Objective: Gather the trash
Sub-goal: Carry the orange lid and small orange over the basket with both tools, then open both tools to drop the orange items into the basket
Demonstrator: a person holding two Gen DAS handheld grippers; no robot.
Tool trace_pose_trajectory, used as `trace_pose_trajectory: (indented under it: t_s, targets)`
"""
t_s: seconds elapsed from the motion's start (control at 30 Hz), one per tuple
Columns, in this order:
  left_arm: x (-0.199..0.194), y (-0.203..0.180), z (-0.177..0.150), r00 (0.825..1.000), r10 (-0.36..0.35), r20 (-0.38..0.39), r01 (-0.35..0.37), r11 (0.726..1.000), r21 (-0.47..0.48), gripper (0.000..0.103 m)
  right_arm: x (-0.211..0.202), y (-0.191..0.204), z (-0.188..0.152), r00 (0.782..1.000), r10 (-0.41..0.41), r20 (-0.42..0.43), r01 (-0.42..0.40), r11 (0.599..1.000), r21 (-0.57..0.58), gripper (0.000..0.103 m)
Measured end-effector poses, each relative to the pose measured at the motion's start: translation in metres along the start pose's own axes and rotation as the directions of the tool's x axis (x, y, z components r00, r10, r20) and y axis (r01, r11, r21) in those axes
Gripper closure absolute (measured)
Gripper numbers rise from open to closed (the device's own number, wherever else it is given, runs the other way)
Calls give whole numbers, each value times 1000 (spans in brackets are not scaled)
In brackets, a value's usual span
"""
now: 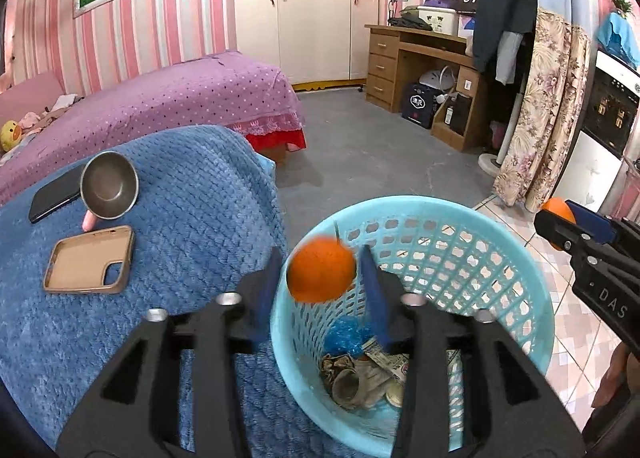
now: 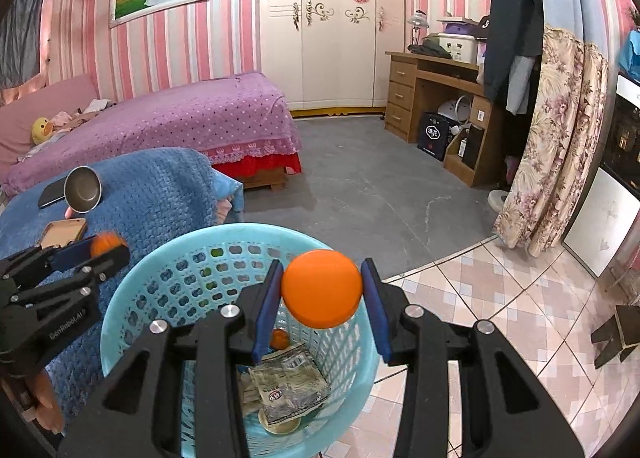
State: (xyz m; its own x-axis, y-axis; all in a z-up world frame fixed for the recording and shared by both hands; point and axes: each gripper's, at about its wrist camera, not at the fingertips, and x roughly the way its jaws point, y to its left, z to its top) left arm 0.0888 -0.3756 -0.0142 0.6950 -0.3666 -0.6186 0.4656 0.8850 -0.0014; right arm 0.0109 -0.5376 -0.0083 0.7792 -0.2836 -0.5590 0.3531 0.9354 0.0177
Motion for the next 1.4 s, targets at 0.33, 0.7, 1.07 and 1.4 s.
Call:
trace_pose_trajectory:
  t_s: [0.33, 0.7, 1.07, 1.4]
  targets:
    - [-19, 41, 4, 993, 109, 42, -106, 992, -66, 14, 8, 8, -3, 1000, 24, -5, -24, 1000, -1, 63]
    - [-60, 98, 0, 979, 186, 81, -175, 977, -125, 6, 14, 41, 5, 998, 61, -23, -61, 998, -24, 18]
    - [-125, 132, -25, 959, 240, 154, -223, 968, -115, 6, -39, 83, 7, 995, 100, 20, -100, 995, -13, 5]
    - [-166, 160, -82, 942, 291, 169, -272, 954, -129, 6, -81, 147, -43, 981, 180, 72, -178, 984, -22, 5]
